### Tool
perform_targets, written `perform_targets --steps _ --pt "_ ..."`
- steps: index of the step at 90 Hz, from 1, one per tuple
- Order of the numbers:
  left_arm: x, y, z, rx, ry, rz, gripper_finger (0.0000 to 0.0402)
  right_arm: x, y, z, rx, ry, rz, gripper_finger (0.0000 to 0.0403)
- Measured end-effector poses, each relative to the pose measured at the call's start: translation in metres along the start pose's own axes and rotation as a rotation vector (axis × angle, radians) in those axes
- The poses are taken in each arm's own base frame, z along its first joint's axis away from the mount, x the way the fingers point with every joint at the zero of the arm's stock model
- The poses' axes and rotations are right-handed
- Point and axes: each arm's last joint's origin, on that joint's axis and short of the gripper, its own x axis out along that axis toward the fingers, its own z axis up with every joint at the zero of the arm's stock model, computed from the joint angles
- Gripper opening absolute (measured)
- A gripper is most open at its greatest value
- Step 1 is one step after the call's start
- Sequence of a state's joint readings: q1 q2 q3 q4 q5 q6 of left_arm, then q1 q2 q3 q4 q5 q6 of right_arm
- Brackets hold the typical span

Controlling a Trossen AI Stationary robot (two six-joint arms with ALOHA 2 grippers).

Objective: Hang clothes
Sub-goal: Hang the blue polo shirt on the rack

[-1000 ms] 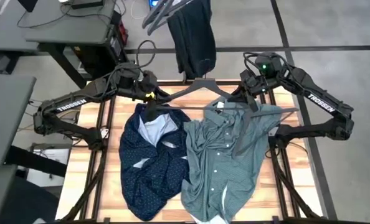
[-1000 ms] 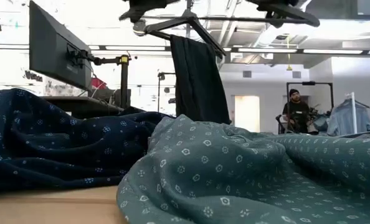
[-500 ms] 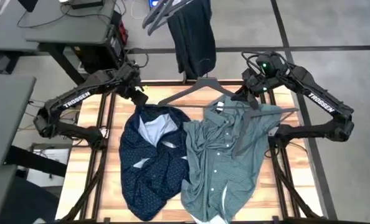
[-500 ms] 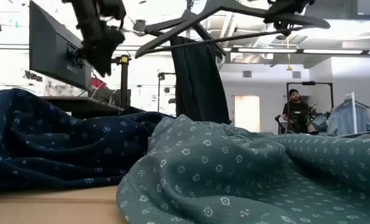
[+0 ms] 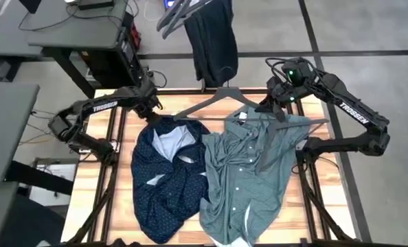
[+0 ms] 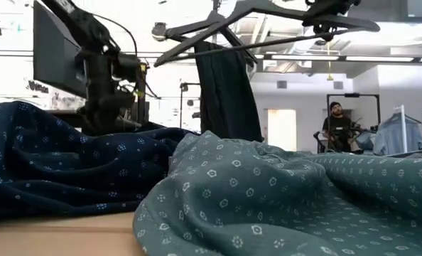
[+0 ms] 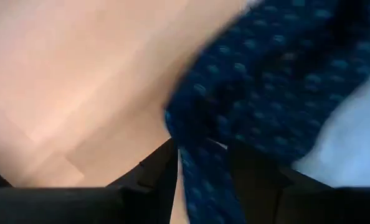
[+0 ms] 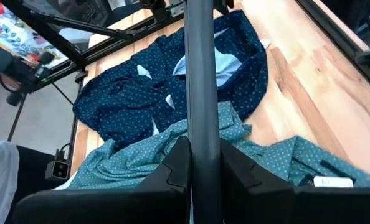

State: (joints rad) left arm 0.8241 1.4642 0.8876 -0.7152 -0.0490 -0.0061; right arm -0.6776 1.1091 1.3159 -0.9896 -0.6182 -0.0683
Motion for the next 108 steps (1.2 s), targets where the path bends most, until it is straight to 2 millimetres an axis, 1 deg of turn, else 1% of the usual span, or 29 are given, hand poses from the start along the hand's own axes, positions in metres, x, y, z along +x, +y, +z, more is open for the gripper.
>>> perform_targets --steps 12,24,38,56,61,65,74,78,88,94,101,108 --pt "0.012 0.001 0.004 0.023 0.015 0.014 0.0124 0.003 -0.003 -0.002 0.043 0.009 0.002 0.0029" --pt "0.020 0.003 0.004 0.033 0.053 0.043 0.0124 0.008 -0.005 -0.006 0.071 0.038 0.001 0.0029" --pt "0.031 0.003 0.004 0.065 0.086 0.069 0.0124 0.010 -0.005 -0.005 0.071 0.037 -0.014 0.0029" --pt "0.040 0.002 0.003 0.122 0.125 0.050 0.0123 0.011 -0.004 -0.005 0.087 0.035 -0.012 0.0029" --pt "0.042 0.002 0.003 0.140 0.131 0.024 0.0116 0.012 -0.003 -0.005 0.089 0.046 -0.008 0.0029" --pt "0.040 0.001 0.003 0.146 0.129 0.010 0.0100 0.015 -0.002 -0.006 0.097 0.061 -0.014 0.0029" --pt "0.026 -0.001 0.004 0.143 0.116 -0.083 0.0032 0.024 -0.002 -0.004 0.096 0.085 -0.028 0.0029" --pt "0.015 -0.002 0.005 0.132 0.094 -0.122 0.0014 0.029 -0.002 -0.002 0.083 0.083 -0.021 0.0029" --pt "-0.017 -0.004 0.009 0.107 0.027 -0.175 0.0010 0.045 -0.005 0.005 0.058 0.077 -0.019 0.0029" --pt "-0.040 -0.006 0.011 0.097 -0.017 -0.200 0.0005 0.060 -0.008 0.005 0.048 0.090 -0.007 0.0029" --pt "-0.067 -0.006 0.013 0.078 -0.072 -0.223 0.0002 0.079 -0.014 -0.001 0.062 0.103 -0.008 0.0029" --pt "-0.087 -0.006 0.015 0.051 -0.124 -0.229 0.0002 0.098 -0.020 -0.011 0.070 0.098 -0.038 0.0029"
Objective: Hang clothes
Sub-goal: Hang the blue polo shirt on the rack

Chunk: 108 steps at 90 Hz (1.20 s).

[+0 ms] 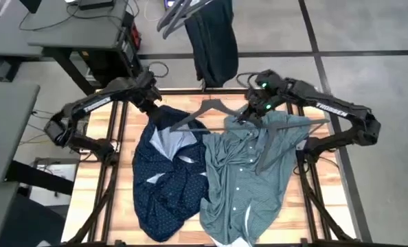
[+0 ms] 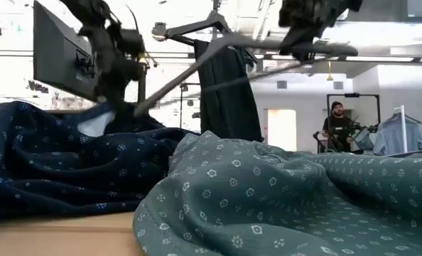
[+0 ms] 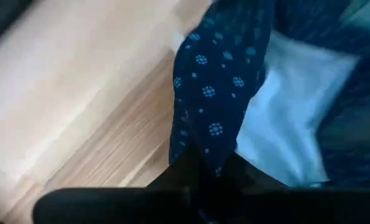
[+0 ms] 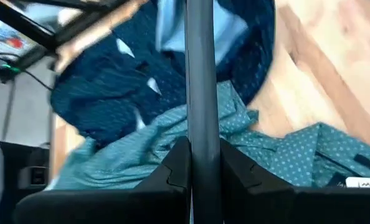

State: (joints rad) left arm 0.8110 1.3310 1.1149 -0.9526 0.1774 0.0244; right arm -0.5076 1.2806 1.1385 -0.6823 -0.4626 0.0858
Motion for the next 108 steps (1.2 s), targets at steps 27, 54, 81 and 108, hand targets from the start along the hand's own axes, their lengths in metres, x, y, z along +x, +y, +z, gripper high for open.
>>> perform_targets --steps 27,54,81,108 --pt "-0.024 -0.009 0.009 -0.095 -0.153 -0.093 0.0001 0.061 -0.001 -0.003 0.003 -0.157 0.042 0.0029" --pt "-0.023 -0.020 0.010 -0.107 -0.151 -0.123 0.0001 0.117 0.013 -0.001 0.028 -0.217 0.025 0.0029" --pt "-0.024 -0.035 0.017 -0.105 -0.226 -0.204 0.0001 0.178 0.014 -0.005 0.175 -0.342 0.050 0.0029" --pt "-0.024 -0.048 0.019 0.020 -0.251 -0.239 0.0025 0.231 0.012 -0.016 0.233 -0.590 0.120 0.0029"
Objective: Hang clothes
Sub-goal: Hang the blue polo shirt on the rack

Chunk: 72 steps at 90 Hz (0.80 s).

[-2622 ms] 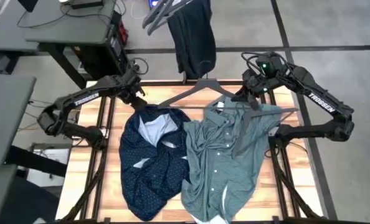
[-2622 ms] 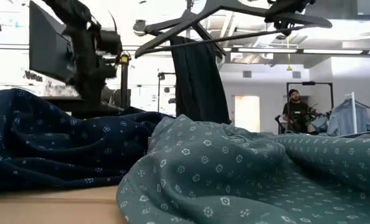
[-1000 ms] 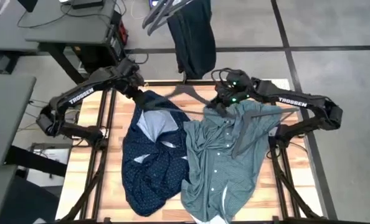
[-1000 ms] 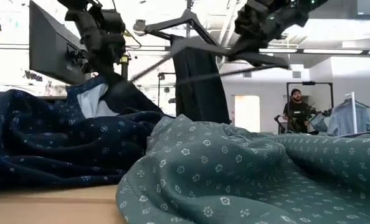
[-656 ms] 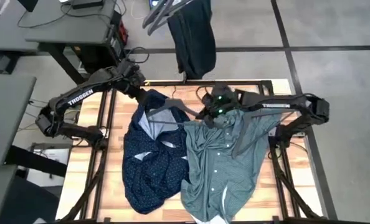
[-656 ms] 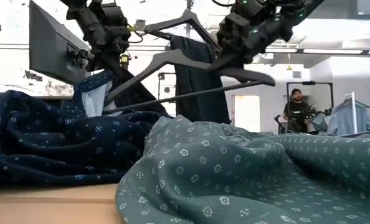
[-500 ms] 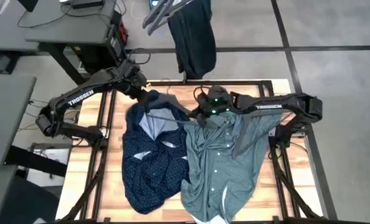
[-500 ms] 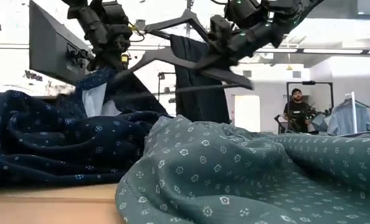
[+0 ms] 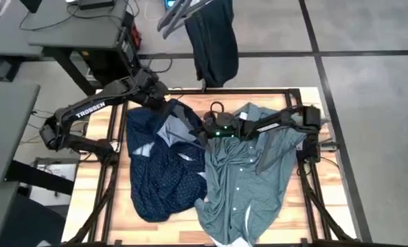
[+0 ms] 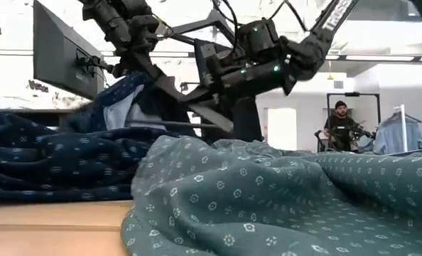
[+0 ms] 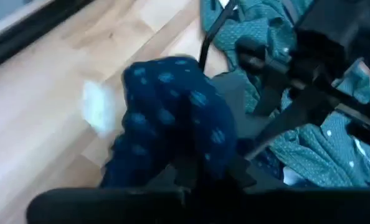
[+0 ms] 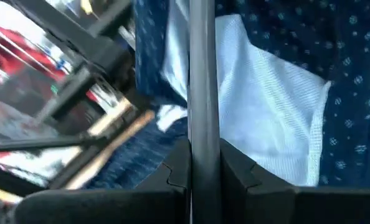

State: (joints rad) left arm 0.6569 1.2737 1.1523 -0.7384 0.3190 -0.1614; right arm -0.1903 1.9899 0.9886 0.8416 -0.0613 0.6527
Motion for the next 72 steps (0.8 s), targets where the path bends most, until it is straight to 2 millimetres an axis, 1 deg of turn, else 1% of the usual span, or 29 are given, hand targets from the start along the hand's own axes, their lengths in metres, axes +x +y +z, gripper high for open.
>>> perform_targets --steps 7,16,25,33,43,51,72 --pt "0.001 -0.003 -0.001 0.067 0.005 -0.003 0.0047 0.007 -0.004 -0.006 0.000 -0.044 0.027 0.0029" --pt "0.002 -0.006 -0.002 0.168 0.022 -0.004 0.0080 0.012 -0.005 -0.009 0.004 -0.054 0.023 0.0030" --pt "-0.009 -0.007 0.002 0.278 0.047 0.047 0.0101 0.013 -0.003 -0.011 -0.031 -0.061 0.015 0.0029" --pt "-0.021 -0.009 0.007 0.386 0.067 0.143 0.0105 0.013 -0.001 -0.010 -0.069 -0.068 0.011 0.0029" --pt "-0.034 -0.012 0.013 0.462 0.079 0.230 0.0106 0.012 0.000 -0.009 -0.107 -0.076 0.009 0.0029" --pt "-0.043 -0.014 0.017 0.505 0.083 0.274 0.0106 0.012 0.001 -0.009 -0.144 -0.073 0.026 0.0029" --pt "-0.060 -0.019 0.023 0.587 0.099 0.322 0.0107 0.012 0.003 -0.008 -0.197 -0.073 0.040 0.0029"
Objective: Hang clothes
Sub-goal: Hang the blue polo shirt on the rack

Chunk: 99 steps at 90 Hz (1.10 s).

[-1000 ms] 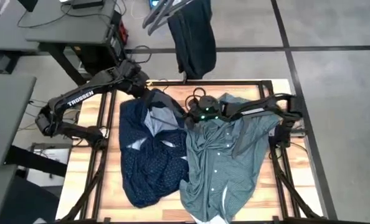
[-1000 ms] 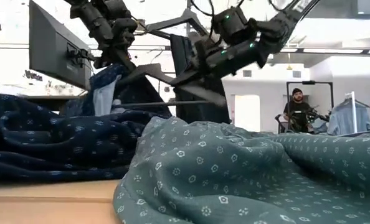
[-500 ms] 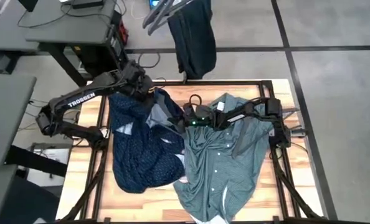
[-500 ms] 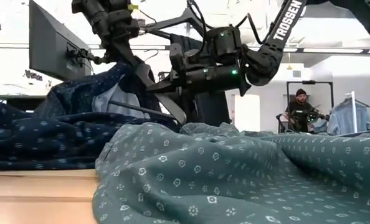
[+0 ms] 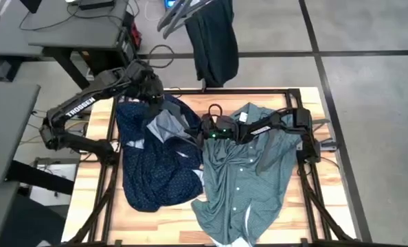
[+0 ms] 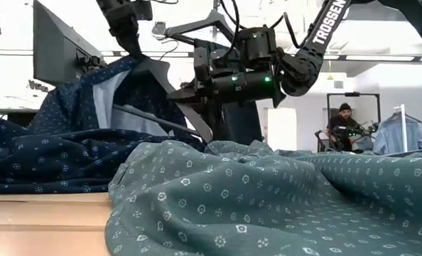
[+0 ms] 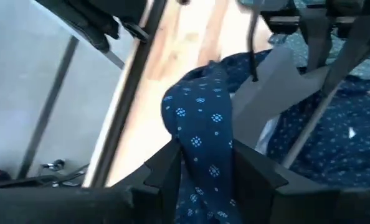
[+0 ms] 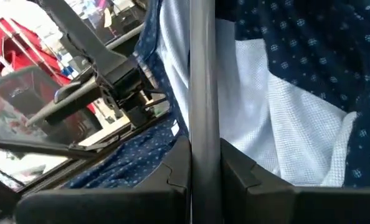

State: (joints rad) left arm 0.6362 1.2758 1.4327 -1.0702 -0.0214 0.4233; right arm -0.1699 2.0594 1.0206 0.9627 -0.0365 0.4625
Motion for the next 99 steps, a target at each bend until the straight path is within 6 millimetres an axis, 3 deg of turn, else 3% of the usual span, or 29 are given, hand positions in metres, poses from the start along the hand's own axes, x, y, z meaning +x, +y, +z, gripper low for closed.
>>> perform_targets --steps 21,42,55,76,99 --pt "-0.001 0.000 -0.015 0.041 0.123 -0.160 0.0107 0.000 0.002 0.001 -0.007 -0.002 0.029 0.0029" --pt "-0.001 0.000 -0.017 0.012 0.099 -0.269 0.0107 -0.001 0.006 0.003 -0.043 -0.012 0.039 0.0029" --pt "-0.005 0.002 -0.016 0.023 0.121 -0.222 0.0107 -0.001 0.003 0.004 -0.047 -0.016 0.032 0.0029" --pt "-0.032 0.006 -0.007 0.031 0.126 -0.104 0.0107 -0.001 0.002 0.004 -0.047 -0.017 0.029 0.0029" --pt "-0.031 0.012 -0.026 -0.028 0.308 -0.051 0.0107 -0.001 0.002 0.004 -0.047 -0.016 0.029 0.0029"
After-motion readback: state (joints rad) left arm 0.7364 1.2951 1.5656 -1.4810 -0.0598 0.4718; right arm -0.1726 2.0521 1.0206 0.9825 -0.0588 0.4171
